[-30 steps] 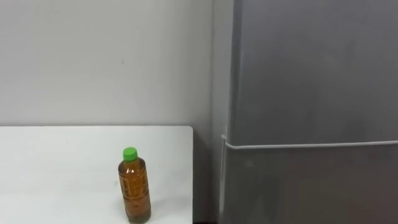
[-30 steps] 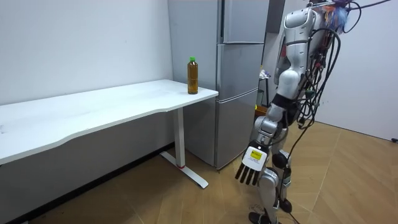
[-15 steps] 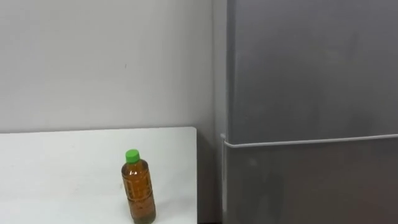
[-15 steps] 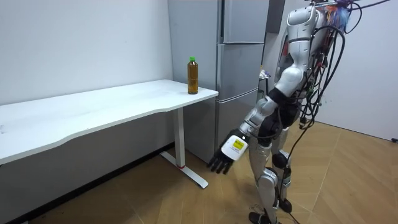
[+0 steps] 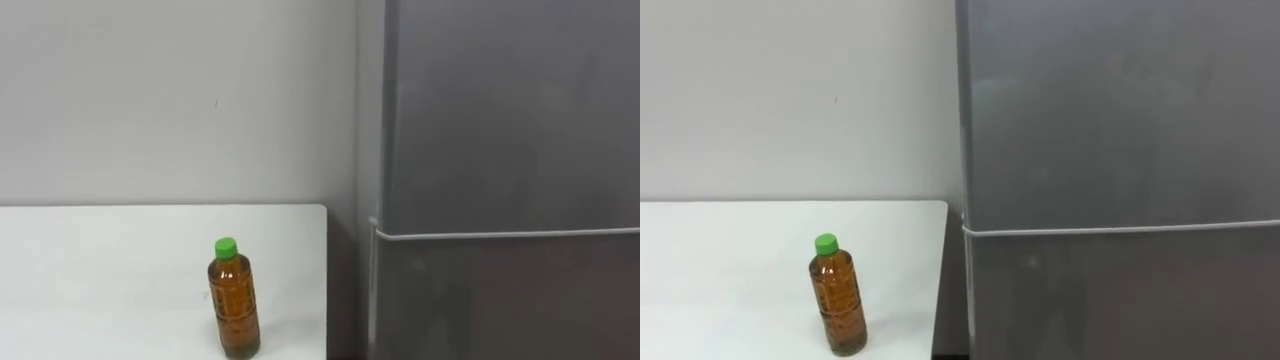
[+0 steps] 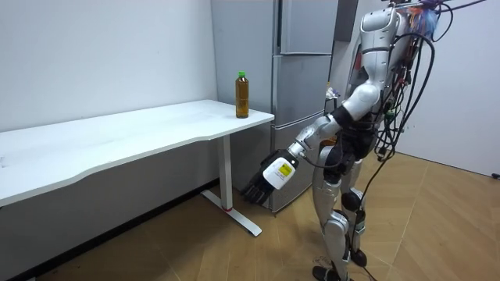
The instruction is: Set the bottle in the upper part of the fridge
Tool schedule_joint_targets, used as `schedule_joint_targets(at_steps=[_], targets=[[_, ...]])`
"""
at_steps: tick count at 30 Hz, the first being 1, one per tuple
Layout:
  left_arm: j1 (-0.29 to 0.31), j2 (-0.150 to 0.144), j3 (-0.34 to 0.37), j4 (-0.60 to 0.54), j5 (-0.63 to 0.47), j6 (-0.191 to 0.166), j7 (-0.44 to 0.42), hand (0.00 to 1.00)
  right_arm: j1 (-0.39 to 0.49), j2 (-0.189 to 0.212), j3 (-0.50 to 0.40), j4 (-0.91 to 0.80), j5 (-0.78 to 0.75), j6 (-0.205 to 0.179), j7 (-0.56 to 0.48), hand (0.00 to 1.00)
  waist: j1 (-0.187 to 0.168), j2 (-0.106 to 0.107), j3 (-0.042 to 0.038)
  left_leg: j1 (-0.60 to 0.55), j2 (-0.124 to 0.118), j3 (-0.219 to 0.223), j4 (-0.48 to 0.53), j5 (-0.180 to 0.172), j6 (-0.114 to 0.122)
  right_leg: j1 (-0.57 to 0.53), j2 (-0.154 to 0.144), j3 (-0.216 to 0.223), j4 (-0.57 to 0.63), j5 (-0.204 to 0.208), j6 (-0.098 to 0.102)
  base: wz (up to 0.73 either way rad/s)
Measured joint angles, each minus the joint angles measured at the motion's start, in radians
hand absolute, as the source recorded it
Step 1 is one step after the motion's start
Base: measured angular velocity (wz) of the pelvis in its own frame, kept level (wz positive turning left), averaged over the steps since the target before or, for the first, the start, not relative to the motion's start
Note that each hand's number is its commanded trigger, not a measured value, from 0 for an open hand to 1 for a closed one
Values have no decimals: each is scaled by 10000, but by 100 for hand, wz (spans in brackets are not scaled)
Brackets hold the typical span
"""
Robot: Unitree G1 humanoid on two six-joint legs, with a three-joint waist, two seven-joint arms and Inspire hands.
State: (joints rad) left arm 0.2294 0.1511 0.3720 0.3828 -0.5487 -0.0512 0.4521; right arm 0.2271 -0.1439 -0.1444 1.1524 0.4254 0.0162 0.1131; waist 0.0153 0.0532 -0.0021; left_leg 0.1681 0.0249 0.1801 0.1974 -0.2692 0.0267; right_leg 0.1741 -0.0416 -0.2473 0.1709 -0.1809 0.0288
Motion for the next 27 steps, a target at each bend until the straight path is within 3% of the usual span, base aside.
schedule_joint_targets(at_steps=[7, 11, 15, 22, 27], targets=[[-109, 23, -16, -2219, 10, -10, 158, 0, 21, 8, 13, -251, -156, -64, -6, 0, -108, 95, 10, -11, 8, 22, -6, 0, 0, -23, 10, 19, -21, 0, 0, -1], [-480, 29, -9, -3286, 118, 3, 96, 0, 63, 13, 18, -372, -394, -67, -5, 0, -106, 132, 35, -14, 8, 17, -27, 0, -1, -42, 12, -2, -9, -2, 2, 0], [-949, 74, -67, -4493, 440, 33, -28, 0, 19, 90, 20, -367, -382, -61, -18, 0, -162, 8, 96, -17, 7, 11, 34, 4, -2, -18, 6, -36, -6, -3, 5, 1], [-2242, 134, -363, -4984, 860, 178, -624, 0, -117, 235, 74, -367, -368, -38, 45, 0, -462, -86, 97, -163, -9, -37, 68, 7, 6, -62, 2, -13, -18, -3, 5, 2], [-2713, 153, -920, -5800, 1249, 347, -1343, 0, -248, 226, 150, -288, -358, -63, 217, 0, -637, -105, 79, -207, -15, -10, 54, 9, 5, -135, 11, 0, -33, -3, 5, -1]])
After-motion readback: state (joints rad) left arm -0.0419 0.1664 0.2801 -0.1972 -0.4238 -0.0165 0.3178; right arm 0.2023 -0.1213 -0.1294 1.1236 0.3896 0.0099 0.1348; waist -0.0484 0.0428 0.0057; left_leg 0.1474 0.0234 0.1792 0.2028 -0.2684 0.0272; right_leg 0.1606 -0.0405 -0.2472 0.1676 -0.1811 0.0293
